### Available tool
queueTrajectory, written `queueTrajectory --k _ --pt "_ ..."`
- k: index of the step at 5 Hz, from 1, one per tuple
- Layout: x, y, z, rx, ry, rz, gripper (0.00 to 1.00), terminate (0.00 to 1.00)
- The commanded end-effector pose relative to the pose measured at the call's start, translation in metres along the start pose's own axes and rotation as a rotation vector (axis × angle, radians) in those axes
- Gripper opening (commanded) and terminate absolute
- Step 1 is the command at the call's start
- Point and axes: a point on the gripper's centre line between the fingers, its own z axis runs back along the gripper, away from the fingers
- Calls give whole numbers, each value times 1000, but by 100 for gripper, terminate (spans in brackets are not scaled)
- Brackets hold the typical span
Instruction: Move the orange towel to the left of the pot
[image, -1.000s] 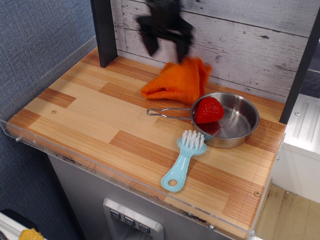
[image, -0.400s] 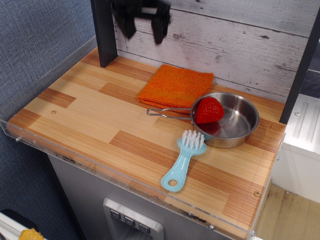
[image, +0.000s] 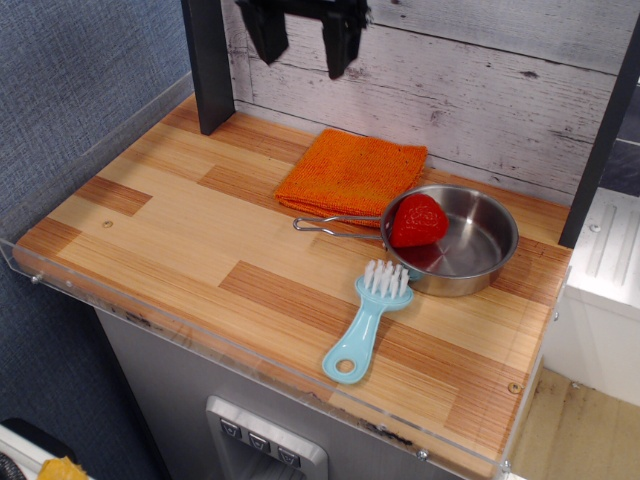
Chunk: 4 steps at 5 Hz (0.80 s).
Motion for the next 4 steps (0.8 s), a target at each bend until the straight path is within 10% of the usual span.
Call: queueTrajectory --k 1,3,4 --pt "-32 -9 20 28 -25 -10 100 0" --pt "-36 -12 8 39 7 -24 100 0" --pt "-36 -12 8 39 7 -24 100 100"
